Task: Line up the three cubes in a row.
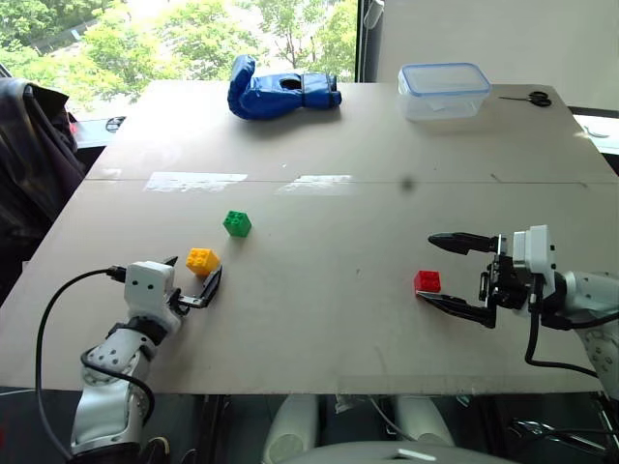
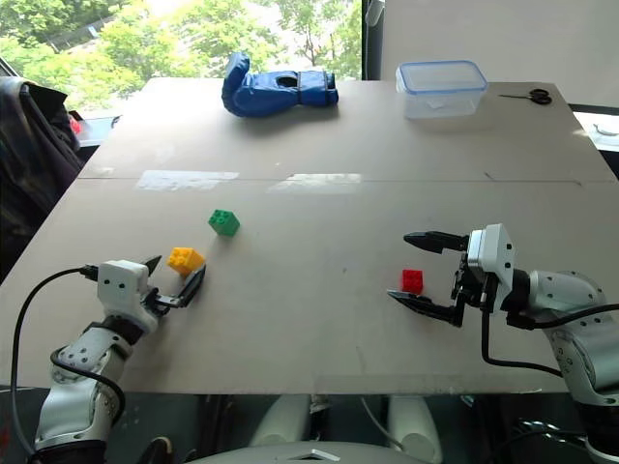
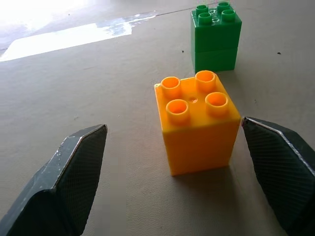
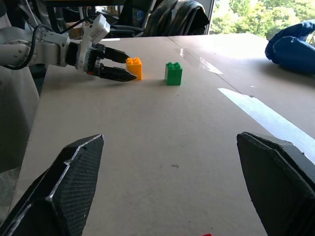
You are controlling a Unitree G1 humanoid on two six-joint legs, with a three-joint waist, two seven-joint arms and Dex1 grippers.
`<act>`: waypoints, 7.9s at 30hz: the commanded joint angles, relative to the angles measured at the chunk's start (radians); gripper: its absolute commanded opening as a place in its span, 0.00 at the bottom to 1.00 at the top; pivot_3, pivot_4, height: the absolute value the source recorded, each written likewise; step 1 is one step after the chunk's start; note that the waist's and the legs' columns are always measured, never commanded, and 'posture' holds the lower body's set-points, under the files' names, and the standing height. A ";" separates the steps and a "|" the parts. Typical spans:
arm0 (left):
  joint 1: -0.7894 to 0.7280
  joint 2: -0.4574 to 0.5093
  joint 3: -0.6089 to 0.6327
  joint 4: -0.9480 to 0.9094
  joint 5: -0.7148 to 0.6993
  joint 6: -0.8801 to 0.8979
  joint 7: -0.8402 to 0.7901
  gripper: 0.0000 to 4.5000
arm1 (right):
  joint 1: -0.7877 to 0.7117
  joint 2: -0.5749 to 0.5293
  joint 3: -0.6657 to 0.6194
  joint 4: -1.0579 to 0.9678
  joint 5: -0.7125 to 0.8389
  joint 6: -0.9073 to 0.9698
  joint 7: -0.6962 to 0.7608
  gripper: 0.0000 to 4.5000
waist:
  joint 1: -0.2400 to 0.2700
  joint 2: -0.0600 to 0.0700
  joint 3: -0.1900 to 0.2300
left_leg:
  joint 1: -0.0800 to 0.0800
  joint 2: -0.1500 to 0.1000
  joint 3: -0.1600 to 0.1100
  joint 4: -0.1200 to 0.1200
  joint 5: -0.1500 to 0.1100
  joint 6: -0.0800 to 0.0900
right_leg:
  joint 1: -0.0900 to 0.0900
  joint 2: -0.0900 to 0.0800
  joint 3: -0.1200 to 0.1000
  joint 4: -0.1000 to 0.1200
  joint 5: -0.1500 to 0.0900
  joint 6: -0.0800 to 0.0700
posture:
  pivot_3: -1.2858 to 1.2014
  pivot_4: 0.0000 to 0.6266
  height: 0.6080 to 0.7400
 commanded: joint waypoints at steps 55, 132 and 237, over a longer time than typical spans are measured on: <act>-0.407 0.052 -0.176 -0.073 0.091 0.704 0.142 0.74 | 0.031 -0.010 -0.050 -0.011 -0.007 -0.037 -0.010 1.00 | -0.009 0.003 -0.001 | 0.001 -0.001 -0.002 0.000 0.002 -0.003 | 0.000 0.003 0.001 0.001 0.000 0.000 | 0.52 0.24 1.00; -0.646 0.090 -0.685 0.011 0.228 0.229 -0.661 0.99 | 0.169 -0.068 -0.177 0.018 -0.011 -0.102 0.063 1.00 | -0.005 0.000 0.001 | -0.001 -0.002 -0.003 0.001 0.002 -0.003 | 0.000 0.007 0.002 0.002 0.000 0.000 | 0.52 0.24 1.00; -0.759 0.111 -0.568 0.647 0.121 -0.432 -1.038 0.29 | 0.201 -0.030 -0.151 -0.067 0.086 -0.074 0.065 1.00 | 0.003 -0.001 0.001 | -0.001 -0.004 -0.008 0.001 0.003 -0.004 | 0.003 0.007 -0.004 0.000 0.000 0.000 | 0.52 0.24 1.00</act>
